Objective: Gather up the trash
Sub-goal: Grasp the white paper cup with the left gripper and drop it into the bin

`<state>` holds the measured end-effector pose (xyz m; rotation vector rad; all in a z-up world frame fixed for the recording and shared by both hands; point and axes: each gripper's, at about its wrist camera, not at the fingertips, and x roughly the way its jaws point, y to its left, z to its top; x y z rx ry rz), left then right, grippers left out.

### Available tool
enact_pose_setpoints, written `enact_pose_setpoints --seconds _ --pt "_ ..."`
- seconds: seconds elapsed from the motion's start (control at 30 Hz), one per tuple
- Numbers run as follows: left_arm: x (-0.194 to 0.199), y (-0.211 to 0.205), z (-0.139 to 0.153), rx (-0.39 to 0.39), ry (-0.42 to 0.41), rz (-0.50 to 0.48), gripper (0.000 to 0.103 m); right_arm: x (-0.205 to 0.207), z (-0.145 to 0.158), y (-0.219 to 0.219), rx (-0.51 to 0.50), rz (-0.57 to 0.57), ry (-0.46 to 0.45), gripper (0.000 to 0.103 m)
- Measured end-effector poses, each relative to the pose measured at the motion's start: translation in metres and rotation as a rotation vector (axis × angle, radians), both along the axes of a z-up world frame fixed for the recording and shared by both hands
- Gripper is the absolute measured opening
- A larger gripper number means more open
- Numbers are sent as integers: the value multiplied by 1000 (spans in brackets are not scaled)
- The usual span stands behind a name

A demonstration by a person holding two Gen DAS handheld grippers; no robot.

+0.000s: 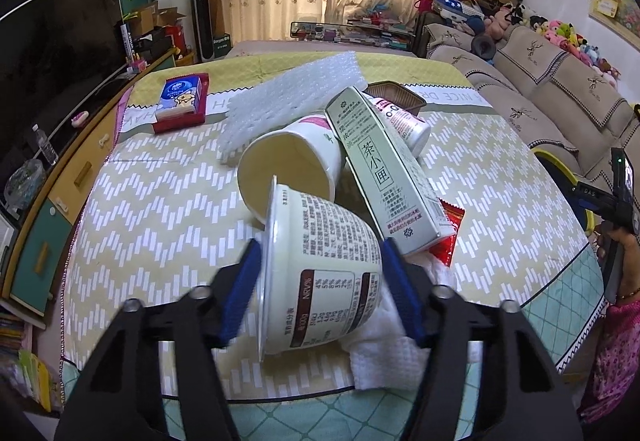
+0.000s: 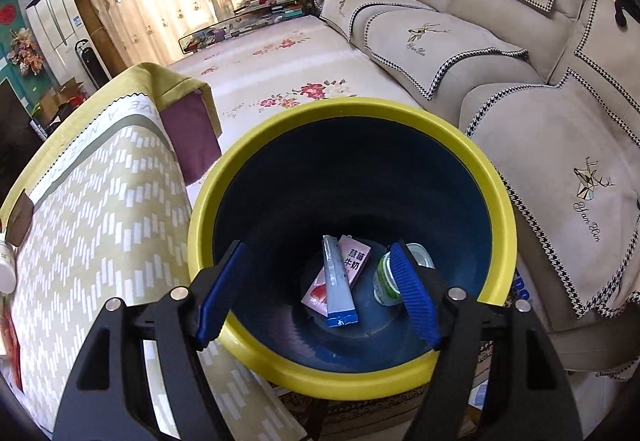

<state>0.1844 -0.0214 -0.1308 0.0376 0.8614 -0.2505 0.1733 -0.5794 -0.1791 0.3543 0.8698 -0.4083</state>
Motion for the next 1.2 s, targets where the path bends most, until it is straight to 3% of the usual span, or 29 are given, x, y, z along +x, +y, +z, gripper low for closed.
enact_pose_setpoints --seconds 0.13,0.2,0.27,0.5,0.7,0.87,1.2 --pt "-6 0 2 -4 -11 -12 40 -4 3 1 5 1 -10 70" --pt "-10 0 5 -12 -18 -18 16 -7 5 3 5 4 -15 70" --pt "-14 2 11 -15 -31 -17 11 -9 8 5 6 9 -23 70" --pt "-38 -5 47 -1 -132 -52 10 -21 22 9 3 16 -65 70" --pt "-50 -41 82 -16 -210 -165 10 -38 37 8 -24 11 -97 70" --pt "-40 -105 93 -35 -220 -316 10 -61 48 0 -43 -5 -121 71" --pt "-11 -270 83 -95 -126 -602 10 -104 48 -31 -43 -61 -136 73"
